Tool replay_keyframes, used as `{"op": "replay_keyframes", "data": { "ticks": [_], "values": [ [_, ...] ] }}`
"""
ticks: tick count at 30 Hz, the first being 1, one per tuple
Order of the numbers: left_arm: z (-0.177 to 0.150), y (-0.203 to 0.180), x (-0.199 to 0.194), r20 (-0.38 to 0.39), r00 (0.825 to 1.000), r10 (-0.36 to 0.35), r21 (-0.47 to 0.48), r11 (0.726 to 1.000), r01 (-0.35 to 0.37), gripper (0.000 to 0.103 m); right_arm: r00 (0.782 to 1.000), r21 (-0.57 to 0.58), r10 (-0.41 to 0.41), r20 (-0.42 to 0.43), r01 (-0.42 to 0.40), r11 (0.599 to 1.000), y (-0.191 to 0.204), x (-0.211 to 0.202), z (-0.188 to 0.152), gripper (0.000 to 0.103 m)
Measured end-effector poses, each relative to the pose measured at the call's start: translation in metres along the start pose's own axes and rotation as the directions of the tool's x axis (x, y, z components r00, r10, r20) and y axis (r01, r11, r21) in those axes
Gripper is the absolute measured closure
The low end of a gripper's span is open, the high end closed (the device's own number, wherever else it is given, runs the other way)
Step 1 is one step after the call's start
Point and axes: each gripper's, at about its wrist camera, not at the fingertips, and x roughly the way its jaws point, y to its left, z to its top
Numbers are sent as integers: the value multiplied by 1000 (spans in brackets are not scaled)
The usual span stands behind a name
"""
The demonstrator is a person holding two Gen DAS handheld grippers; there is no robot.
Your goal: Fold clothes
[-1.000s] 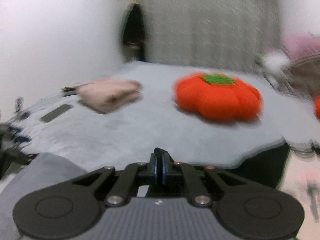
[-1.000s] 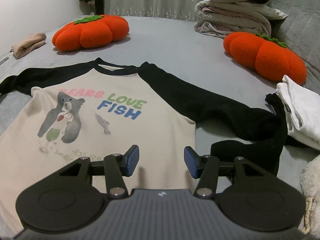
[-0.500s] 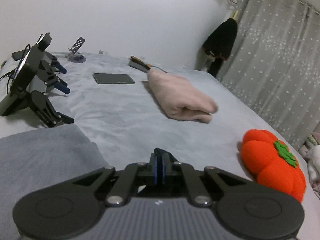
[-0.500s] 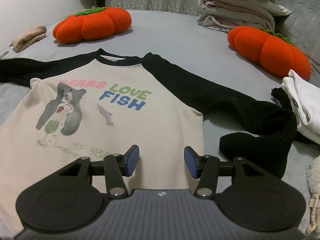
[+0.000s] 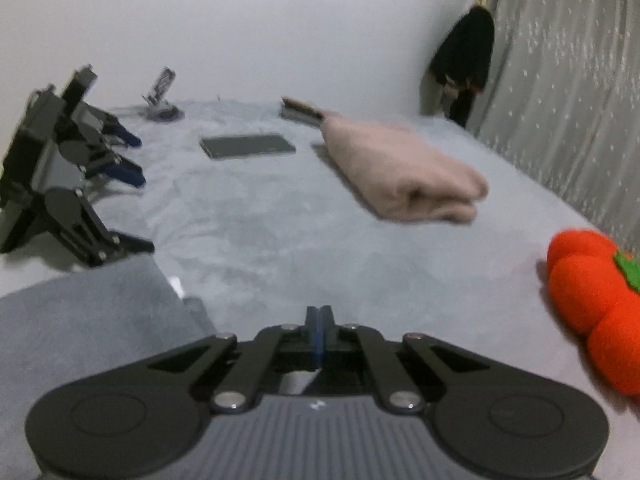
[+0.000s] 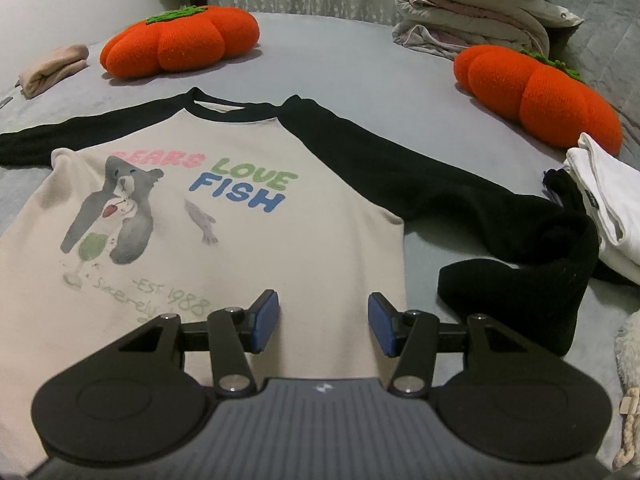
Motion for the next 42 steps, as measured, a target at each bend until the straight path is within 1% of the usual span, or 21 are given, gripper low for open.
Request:
{"op": "replay_keyframes", "data": {
  "ticks": [3, 4, 6, 8, 9, 10, 14, 16, 20, 24, 28, 30, 32, 34, 35, 37, 38, 39, 40, 41, 42],
  "values": [
    [-1, -2, -1, -34, 999, -30, 30, 999, 31, 102, 1000, -1, 1, 0, -1, 1000, 1, 2, 1, 49],
    [-1, -5, -5, -37, 998, -50, 48, 997, 52, 100, 1000, -1, 1, 0, -1, 1000, 1, 2, 1, 49],
    [-5, -15, -17, -57, 993, -103, 101, 989, 108, 89, 1000, -2, 2, 3, -2, 1000, 2, 2, 2, 49],
    [-18, -30, -31, -98, 983, -157, 180, 968, 172, 63, 1000, -5, 8, 8, -8, 1000, 4, 1, 3, 49],
    [-27, -40, -39, -122, 976, -178, 223, 954, 202, 59, 1000, -7, 14, 12, -14, 1000, 5, 1, 3, 49],
    [-36, -46, -44, -145, 973, -180, 254, 944, 213, 57, 1000, -10, 23, 18, -22, 1000, 7, 0, 3, 49],
    [-71, -71, -65, -239, 955, -177, 372, 892, 259, 57, 995, -44, 73, 70, -71, 997, 23, -7, 5, 49],
    [-71, -63, -64, -256, 950, -181, 324, 910, 261, 57, 989, -68, 106, 101, -99, 993, 35, -10, 7, 49],
    [-58, -31, -54, -250, 957, -146, 188, 962, 196, 57, 967, -152, 192, 167, -167, 974, 76, -16, 15, 49],
    [-58, -12, -42, -257, 957, -133, 134, 976, 171, 57, 944, -244, 284, 170, -239, 940, 130, -7, 26, 49],
    [-57, 6, -30, -266, 957, -120, 80, 986, 145, 57, 920, -307, 344, 187, -278, 910, 187, 9, 45, 50],
    [-57, 5, -28, -260, 957, -127, 80, 985, 152, 56, 906, -323, 375, 194, -302, 897, 209, 17, 57, 56],
    [-56, 5, -25, -252, 959, -132, 78, 985, 156, 54, 902, -347, 384, 198, -302, 888, 228, 25, 69, 57],
    [-57, 2, -23, -248, 960, -127, 83, 985, 151, 53, 911, -387, 361, 199, -265, 883, 245, 34, 78, 57],
    [-57, 0, -22, -247, 961, -124, 86, 985, 149, 53, 918, -408, 343, 198, -240, 881, 251, 39, 82, 59],
    [-58, -6, -20, -231, 964, -129, 110, 981, 158, 54, 937, -432, 298, 181, -196, 880, 257, 52, 86, 70],
    [-59, -8, -19, -224, 966, -133, 121, 979, 163, 64, 944, -436, 282, 171, -184, 881, 258, 58, 87, 82],
    [-60, -10, -18, -219, 967, -128, 136, 978, 161, 73, 946, -431, 279, 163, -186, 883, 257, 63, 86, 92],
    [-61, -12, -17, -215, 969, -125, 150, 976, 159, 88, 949, -425, 276, 154, -189, 885, 255, 67, 86, 93],
    [-60, -11, -16, -221, 965, -139, 134, 976, 172, 98, 948, -416, 281, 148, -198, 887, 253, 70, 86, 94],
    [-59, -9, -15, -227, 962, -154, 118, 976, 184, 98, 944, -402, 296, 148, -216, 890, 250, 68, 85, 94]
  ]
}}
